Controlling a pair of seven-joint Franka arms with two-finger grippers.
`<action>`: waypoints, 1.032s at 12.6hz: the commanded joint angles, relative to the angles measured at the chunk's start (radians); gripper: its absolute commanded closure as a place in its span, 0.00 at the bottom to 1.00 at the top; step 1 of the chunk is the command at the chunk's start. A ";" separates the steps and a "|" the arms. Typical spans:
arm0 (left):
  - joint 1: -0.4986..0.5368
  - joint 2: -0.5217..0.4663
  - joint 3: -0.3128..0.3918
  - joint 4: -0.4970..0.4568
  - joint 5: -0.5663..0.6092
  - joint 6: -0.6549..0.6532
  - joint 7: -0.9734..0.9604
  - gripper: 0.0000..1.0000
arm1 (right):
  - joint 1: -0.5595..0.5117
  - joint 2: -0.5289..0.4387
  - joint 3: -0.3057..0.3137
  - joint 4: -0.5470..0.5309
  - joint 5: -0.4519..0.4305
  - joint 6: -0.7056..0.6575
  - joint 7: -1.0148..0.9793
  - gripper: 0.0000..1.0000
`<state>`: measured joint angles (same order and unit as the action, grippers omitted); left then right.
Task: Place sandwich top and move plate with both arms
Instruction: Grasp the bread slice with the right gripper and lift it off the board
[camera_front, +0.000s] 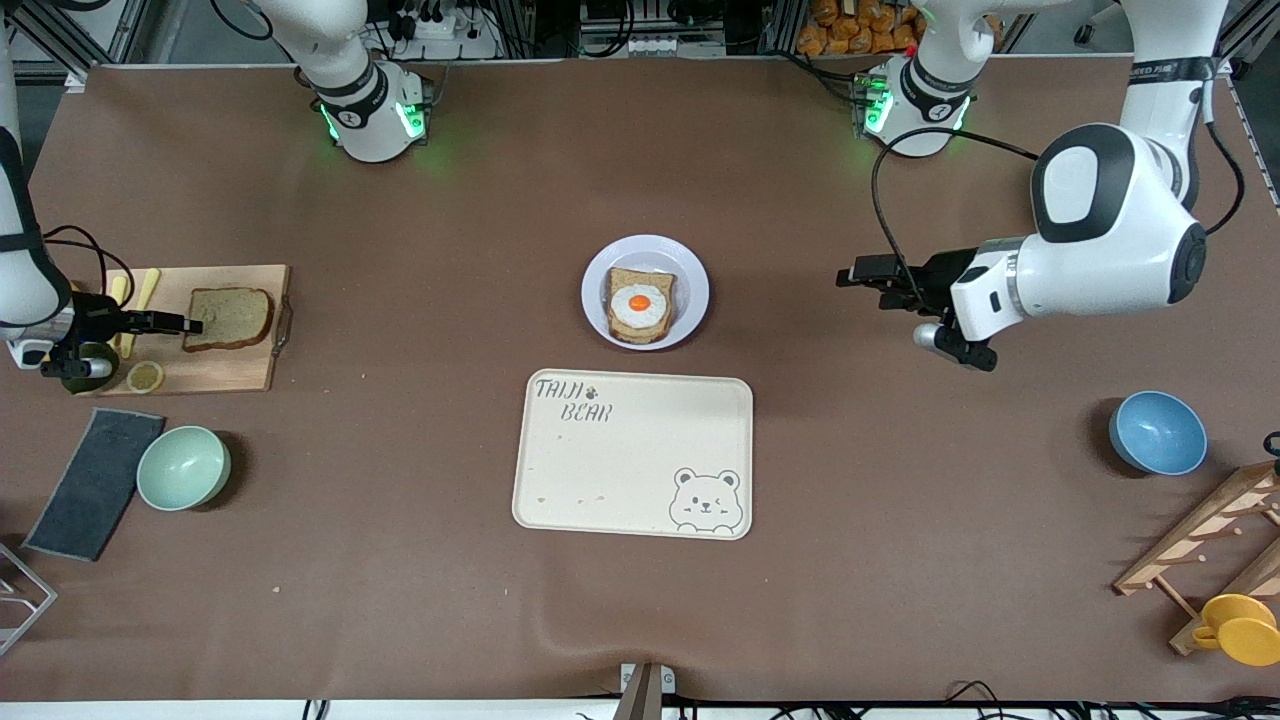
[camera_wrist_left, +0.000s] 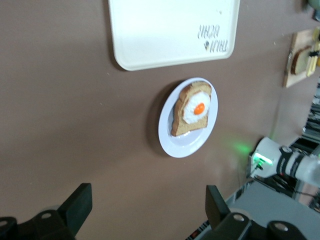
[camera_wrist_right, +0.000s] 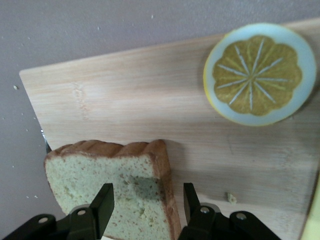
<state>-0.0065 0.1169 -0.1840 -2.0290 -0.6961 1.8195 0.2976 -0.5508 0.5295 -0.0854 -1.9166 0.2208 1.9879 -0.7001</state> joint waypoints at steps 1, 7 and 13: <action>0.007 -0.034 -0.006 -0.068 -0.101 0.017 0.070 0.00 | -0.035 -0.029 0.016 -0.062 0.018 0.017 -0.047 0.35; 0.008 -0.046 -0.015 -0.092 -0.112 0.018 0.106 0.00 | -0.032 -0.040 0.018 -0.061 0.018 0.006 -0.082 1.00; 0.008 -0.042 -0.015 -0.117 -0.117 0.020 0.132 0.00 | 0.031 -0.068 0.022 -0.003 0.020 -0.168 -0.030 1.00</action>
<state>-0.0068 0.1037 -0.1908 -2.1093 -0.7840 1.8225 0.4071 -0.5466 0.4979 -0.0655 -1.9362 0.2234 1.8919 -0.7627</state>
